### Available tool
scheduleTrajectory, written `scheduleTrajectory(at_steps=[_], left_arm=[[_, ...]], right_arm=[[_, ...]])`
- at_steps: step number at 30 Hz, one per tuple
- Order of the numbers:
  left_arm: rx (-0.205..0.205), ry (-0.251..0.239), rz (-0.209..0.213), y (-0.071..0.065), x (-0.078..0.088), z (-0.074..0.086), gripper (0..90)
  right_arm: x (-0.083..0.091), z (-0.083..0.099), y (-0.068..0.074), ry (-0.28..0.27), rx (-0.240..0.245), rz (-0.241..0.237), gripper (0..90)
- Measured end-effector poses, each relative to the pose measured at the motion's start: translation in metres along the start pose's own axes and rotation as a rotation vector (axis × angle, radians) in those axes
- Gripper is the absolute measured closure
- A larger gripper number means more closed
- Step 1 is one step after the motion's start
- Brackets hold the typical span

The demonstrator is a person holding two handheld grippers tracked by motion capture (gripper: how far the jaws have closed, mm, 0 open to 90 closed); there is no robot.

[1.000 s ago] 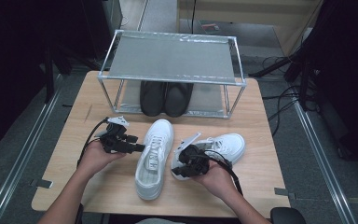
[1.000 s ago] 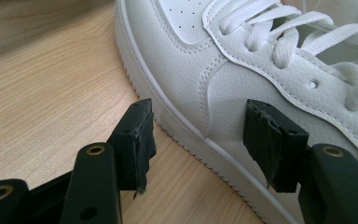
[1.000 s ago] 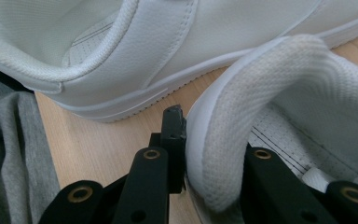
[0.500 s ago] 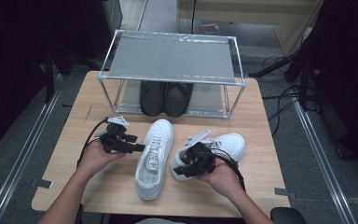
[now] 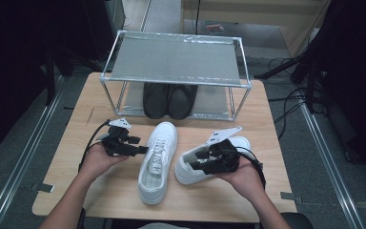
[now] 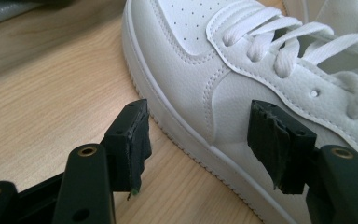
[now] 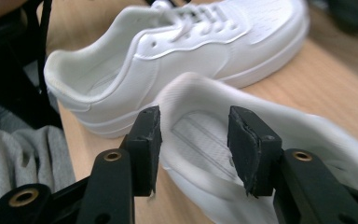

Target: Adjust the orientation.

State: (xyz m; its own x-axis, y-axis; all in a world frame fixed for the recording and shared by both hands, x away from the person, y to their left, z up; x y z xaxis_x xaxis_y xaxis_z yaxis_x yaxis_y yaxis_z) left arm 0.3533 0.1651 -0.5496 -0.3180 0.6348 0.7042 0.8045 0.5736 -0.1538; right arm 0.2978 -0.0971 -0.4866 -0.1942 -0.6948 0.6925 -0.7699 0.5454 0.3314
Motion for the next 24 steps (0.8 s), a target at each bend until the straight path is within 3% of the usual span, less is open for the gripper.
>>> scheduleTrajectory(at_steps=[15,24], left_arm=[[-0.018,-0.013,-0.009,0.003,-0.004,-0.009,38.9],[-0.030,-0.024,-0.012,0.006,-0.006,-0.013,38.8]], right_arm=[[0.029,0.015,-0.035,-0.112,-0.033,0.108,51.3],[0.043,0.029,-0.058,-0.184,-0.119,0.170,57.0]])
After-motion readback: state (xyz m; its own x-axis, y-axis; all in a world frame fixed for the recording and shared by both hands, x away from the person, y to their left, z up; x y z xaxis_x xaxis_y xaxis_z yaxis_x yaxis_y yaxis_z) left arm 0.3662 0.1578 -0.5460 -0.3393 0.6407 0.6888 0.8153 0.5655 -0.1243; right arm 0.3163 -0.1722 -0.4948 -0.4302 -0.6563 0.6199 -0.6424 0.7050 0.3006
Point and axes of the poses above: each handheld gripper's, and its own axes: x roughly backward along the jaws, z roughly out of its underside, y roughly to its left, the point moved 7 cm from there along -x, roughly forward along the jaws, and after that the axes turned 10 degrees about -x, right-handed, at the moved point
